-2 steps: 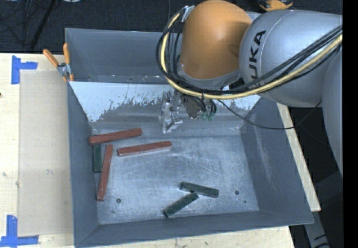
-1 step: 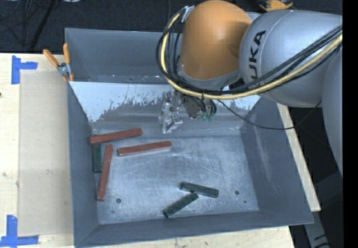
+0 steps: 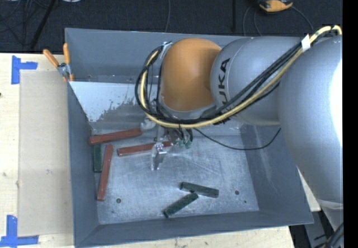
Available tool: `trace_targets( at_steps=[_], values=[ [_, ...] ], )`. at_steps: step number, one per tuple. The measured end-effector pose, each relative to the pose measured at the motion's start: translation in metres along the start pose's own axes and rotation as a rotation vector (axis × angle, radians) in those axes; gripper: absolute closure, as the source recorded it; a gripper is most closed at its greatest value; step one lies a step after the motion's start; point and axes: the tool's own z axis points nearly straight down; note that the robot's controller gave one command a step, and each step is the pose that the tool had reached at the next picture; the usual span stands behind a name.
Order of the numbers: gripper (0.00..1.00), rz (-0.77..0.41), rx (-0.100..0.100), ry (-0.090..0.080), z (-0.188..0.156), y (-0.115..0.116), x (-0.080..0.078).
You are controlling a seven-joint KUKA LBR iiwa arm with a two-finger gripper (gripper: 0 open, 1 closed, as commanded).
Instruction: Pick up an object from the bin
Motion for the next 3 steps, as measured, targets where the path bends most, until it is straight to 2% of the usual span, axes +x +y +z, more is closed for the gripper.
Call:
trace_targets(
  at_steps=[1, 2, 3],
  values=[
    [0.0, 0.0, 0.0, -0.002, 0.0, 0.0, 0.0],
    [1.0, 0.004, -0.003, -0.021, 0.062, 0.006, -0.015],
    [1.0, 0.005, -0.003, -0.021, 0.062, 0.006, -0.015]
  ],
)
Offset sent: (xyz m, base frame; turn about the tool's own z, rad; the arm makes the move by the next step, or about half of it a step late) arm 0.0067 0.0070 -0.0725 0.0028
